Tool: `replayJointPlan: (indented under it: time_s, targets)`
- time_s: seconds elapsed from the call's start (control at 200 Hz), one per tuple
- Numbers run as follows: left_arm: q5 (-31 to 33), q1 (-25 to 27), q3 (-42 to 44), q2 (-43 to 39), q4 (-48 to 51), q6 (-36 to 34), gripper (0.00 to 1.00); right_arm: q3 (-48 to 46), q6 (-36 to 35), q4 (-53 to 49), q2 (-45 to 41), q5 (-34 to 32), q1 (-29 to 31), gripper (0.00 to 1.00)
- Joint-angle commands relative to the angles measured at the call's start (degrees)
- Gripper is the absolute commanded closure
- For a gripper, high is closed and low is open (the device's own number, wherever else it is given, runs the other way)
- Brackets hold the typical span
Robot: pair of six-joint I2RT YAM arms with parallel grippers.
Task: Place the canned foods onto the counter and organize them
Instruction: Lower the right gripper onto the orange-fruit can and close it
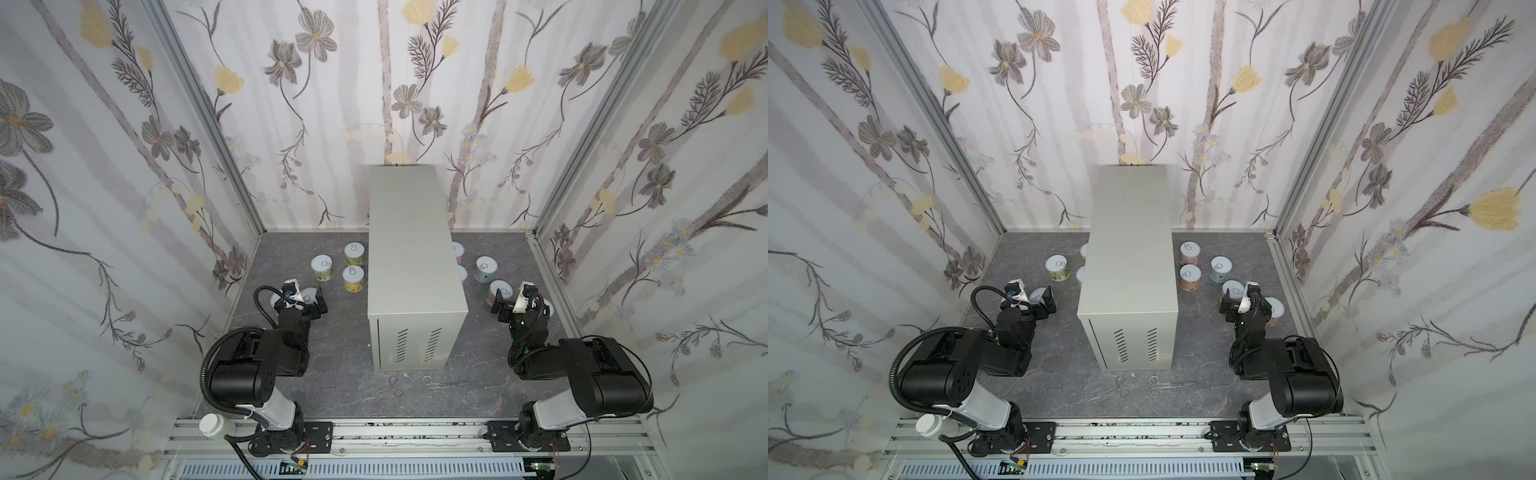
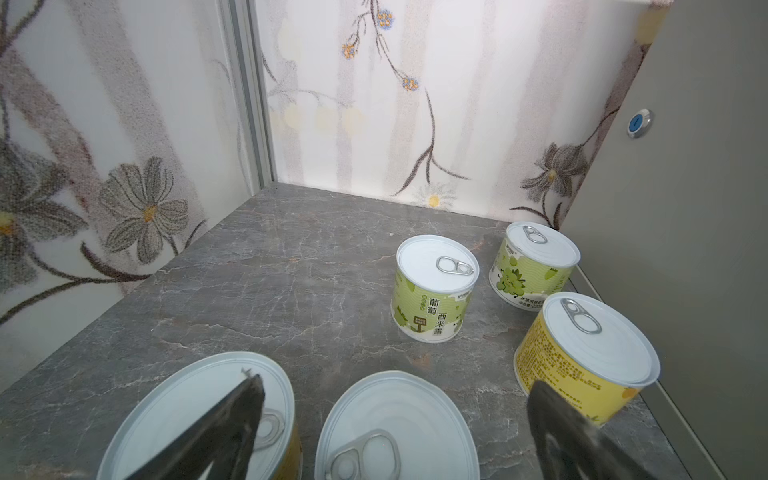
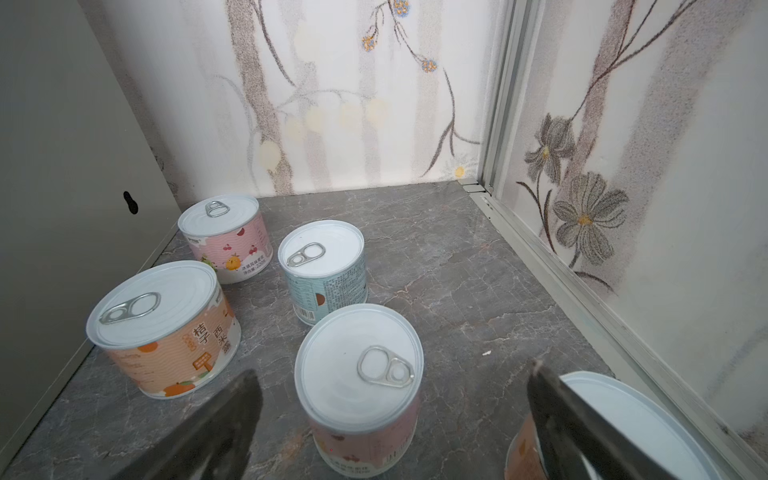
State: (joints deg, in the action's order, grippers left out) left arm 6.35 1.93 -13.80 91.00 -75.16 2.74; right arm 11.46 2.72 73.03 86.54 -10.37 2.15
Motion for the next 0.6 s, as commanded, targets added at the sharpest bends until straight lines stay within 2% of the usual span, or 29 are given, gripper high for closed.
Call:
replayJointPlan:
  time_s: [0.0,0.055,0.115,0.19,0.245,0.3,0.385,0.455,0.535,0.599]
  targets:
    - [-0.2,0.0,-0.4,-0.2,-0.9,-0.5,0.00,0.8,0.1,0.3,-0.7,1.4,-0.3,0.00]
    - [0.6,0.2,-0.8,-1.6,0.7,-0.3,0.00,1.5,0.6,-1.4,-1.9,-0.1,-0.3,0.00]
    - [2.3,0.6,-2.3,-6.1,7.1,-0.3,0.00,3.6,1.5,-9.9,-7.2,-3.0,-0.3,0.00]
    - [11.2,2.0,-7.0,-13.9,20.0,1.4,0.00,8.2,4.4,-22.8,-15.4,-5.7,-0.3,0.00]
    - [16.4,2.9,-11.2,-20.3,29.3,6.1,0.00,11.1,5.8,-29.3,-19.4,-4.2,-0.5,0.00]
    - [15.1,3.1,-14.6,-25.5,34.8,9.3,0.00,15.6,6.6,-38.3,-22.7,-2.0,-0.5,0.00]
    - [12.8,3.8,-21.3,-29.9,42.3,9.2,0.00,23.4,10.6,-52.1,-25.2,-4.0,-1.0,0.00]
    - [11.4,3.8,-27.3,-31.2,49.4,8.4,0.00,29.4,12.4,-61.3,-24.6,-2.3,-2.7,0.00]
    - [6.0,3.8,-35.0,-31.0,59.5,5.9,0.00,38.2,15.8,-74.3,-21.3,0.0,-5.8,0.00]
    - [1.9,3.9,-41.5,-30.0,67.9,4.4,0.00,41.3,17.8,-80.4,-20.0,1.5,-7.8,0.00]
